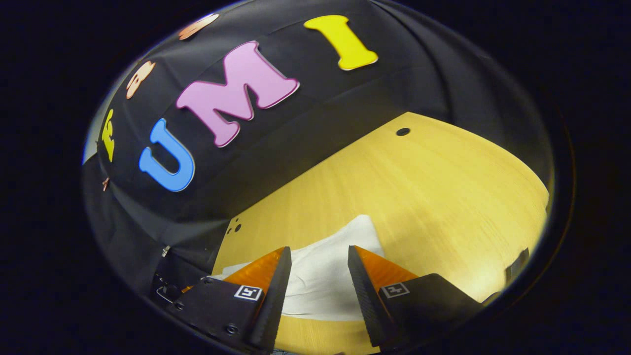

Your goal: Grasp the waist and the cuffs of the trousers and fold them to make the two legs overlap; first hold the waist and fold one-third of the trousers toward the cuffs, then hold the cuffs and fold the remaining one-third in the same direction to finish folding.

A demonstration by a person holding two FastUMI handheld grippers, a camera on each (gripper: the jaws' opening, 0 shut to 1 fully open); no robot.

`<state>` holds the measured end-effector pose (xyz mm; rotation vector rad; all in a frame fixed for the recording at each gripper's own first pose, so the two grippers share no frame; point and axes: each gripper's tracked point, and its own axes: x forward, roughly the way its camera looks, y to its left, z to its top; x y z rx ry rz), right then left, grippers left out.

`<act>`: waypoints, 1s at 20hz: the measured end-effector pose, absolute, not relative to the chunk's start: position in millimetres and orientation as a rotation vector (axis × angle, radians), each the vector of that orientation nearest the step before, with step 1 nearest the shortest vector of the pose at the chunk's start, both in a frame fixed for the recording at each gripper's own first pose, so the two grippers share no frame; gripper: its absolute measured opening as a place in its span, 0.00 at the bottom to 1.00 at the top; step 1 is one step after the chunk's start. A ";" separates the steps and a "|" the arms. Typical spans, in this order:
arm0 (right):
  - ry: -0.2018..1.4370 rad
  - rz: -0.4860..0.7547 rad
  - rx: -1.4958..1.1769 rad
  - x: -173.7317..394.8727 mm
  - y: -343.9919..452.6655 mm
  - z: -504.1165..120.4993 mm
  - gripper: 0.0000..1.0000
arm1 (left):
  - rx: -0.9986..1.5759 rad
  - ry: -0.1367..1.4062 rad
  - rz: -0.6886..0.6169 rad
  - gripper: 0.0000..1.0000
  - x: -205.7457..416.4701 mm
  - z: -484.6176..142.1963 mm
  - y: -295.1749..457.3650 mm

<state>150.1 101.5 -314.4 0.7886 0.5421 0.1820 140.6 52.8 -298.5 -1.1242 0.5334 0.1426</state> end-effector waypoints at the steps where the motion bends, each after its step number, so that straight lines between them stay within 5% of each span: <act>1: 0.541 0.152 0.796 145.4 86.8 -319.2 0.72 | -1.097 0.524 0.114 0.07 145.0 -287.2 44.4; 14: 0.530 -0.004 0.871 122.1 12.7 -343.0 0.72 | -0.761 0.520 -0.299 0.07 177.9 -181.8 -144.5; 20: 0.527 -0.036 0.884 122.7 -6.1 -347.9 0.72 | -0.650 0.654 -0.502 0.07 145.1 -203.5 -261.7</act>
